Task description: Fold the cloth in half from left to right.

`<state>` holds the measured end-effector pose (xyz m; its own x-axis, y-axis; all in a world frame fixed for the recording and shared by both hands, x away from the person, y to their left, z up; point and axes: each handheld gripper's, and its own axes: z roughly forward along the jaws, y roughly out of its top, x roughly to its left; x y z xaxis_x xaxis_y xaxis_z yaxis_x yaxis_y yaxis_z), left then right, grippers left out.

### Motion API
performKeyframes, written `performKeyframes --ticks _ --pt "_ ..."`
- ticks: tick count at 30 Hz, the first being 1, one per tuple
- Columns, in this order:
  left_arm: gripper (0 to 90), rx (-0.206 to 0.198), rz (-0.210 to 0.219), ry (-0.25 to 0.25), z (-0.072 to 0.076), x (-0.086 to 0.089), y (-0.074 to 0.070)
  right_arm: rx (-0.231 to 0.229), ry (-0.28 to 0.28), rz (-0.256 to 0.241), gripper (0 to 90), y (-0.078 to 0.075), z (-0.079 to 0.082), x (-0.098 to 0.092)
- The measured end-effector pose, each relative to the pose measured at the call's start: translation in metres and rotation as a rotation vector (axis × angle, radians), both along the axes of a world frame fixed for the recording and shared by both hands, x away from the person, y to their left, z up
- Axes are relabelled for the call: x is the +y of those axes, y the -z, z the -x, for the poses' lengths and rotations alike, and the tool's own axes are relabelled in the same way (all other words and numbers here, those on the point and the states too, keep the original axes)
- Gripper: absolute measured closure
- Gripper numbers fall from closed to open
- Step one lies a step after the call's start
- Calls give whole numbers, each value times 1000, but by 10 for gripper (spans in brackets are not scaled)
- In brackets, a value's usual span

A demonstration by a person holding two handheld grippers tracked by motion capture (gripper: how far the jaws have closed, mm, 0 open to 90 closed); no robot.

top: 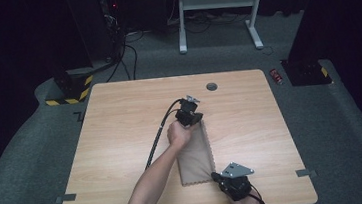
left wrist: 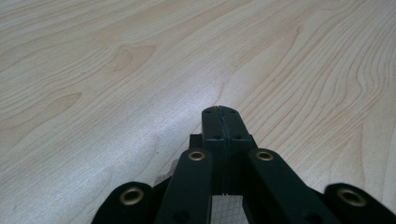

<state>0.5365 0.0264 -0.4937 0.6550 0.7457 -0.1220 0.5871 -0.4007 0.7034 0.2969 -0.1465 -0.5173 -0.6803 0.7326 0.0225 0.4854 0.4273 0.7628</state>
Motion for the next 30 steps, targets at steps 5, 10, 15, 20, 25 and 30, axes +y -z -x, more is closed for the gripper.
performKeyframes --ticks 5,10,15,20,25,30 --pt "900 6 -9 0 -2 -4 3 8 15 -3 896 -1 -1 -5" --pt "900 -1 -36 5 -2 -8 7 24 22 1 895 1 -3 -6" --pt "787 11 -31 -4 -2 -6 6 36 28 4 838 2 -5 -8" --pt "572 -41 -28 -54 10 13 -8 15 71 -14 780 -4 -9 -18" --pt "509 -67 -49 -92 27 41 -15 -3 42 -28 772 -12 -17 -13" --pt "496 -51 -86 -123 44 64 -1 7 -44 2 737 -9 -27 13"
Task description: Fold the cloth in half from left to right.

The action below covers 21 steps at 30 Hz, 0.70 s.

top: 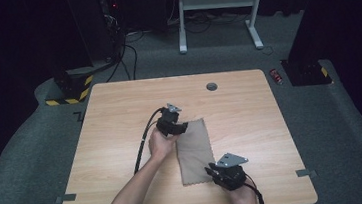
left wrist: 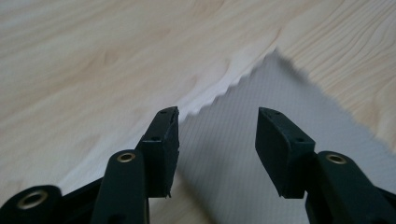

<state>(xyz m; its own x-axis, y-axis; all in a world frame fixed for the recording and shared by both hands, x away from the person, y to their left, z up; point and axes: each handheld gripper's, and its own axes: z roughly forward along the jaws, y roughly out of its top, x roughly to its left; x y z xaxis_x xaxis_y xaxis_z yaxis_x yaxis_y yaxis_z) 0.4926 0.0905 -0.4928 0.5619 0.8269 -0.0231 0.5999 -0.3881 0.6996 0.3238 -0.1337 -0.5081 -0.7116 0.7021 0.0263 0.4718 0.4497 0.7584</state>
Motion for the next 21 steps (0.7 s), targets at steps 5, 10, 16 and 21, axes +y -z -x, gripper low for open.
performKeyframes --ticks 5,10,16,21 --pt "496 0 -45 -46 3 11 14 26 -33 30 716 10 -5 11" --pt "491 9 -48 -90 -4 20 20 30 -58 37 682 12 -1 6" --pt "484 -4 -47 -117 -6 23 21 31 -68 30 661 13 3 -3" --pt "490 0 -34 -173 -12 37 22 35 -79 29 656 13 2 -4"
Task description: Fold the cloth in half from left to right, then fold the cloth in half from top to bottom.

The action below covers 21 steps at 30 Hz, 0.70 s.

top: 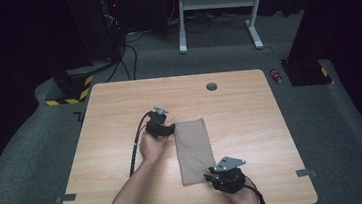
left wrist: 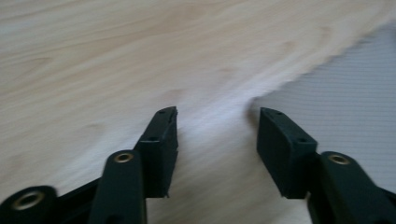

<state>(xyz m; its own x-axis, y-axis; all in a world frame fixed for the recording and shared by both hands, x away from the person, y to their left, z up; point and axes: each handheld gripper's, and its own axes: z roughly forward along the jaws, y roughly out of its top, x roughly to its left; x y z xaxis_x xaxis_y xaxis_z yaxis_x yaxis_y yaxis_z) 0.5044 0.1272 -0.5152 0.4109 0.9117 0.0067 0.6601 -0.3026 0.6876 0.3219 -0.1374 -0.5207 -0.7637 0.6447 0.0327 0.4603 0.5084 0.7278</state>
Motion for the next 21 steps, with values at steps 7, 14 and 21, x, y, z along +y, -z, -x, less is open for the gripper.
performKeyframes --ticks 7,14,21 --pt "476 16 55 12 7 10 -6 -1 5 -3 652 0 0 0" --pt "403 12 82 151 53 -5 -15 3 6 -9 651 0 -1 0" --pt "381 40 135 223 105 -15 -9 7 14 -21 647 1 -5 0"
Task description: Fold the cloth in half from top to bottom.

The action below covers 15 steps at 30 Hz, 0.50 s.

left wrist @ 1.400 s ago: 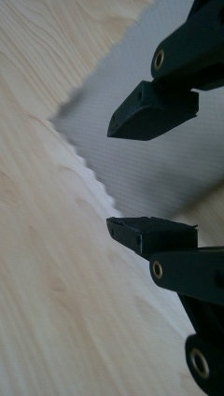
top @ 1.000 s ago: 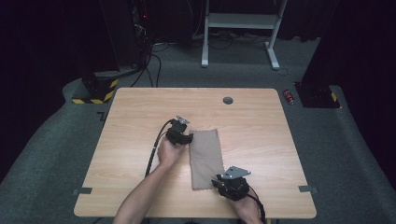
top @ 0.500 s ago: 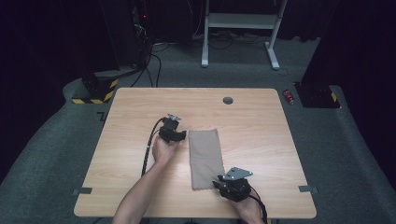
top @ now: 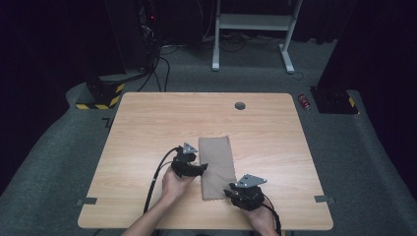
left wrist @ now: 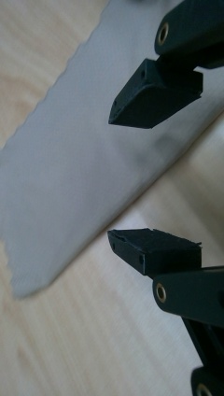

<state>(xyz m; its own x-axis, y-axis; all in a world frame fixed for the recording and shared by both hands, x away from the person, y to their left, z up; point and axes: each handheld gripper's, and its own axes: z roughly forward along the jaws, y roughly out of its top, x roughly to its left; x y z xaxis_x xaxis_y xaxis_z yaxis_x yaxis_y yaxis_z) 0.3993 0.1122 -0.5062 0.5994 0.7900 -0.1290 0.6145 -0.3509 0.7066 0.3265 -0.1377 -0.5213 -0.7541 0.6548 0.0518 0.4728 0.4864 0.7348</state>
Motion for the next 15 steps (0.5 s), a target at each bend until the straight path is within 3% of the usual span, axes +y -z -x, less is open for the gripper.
performKeyframes --ticks 3,6,9,15 --pt "380 1 -2 17 16 -4 2 2 0 2 646 0 -1 1" --pt "380 -18 -81 10 26 -5 7 -2 -1 9 642 -1 -2 1" --pt "387 -48 -121 -8 37 -3 10 -2 2 11 640 -1 -3 0" --pt "396 -35 -109 -22 53 5 7 0 21 10 635 -3 -4 -5"
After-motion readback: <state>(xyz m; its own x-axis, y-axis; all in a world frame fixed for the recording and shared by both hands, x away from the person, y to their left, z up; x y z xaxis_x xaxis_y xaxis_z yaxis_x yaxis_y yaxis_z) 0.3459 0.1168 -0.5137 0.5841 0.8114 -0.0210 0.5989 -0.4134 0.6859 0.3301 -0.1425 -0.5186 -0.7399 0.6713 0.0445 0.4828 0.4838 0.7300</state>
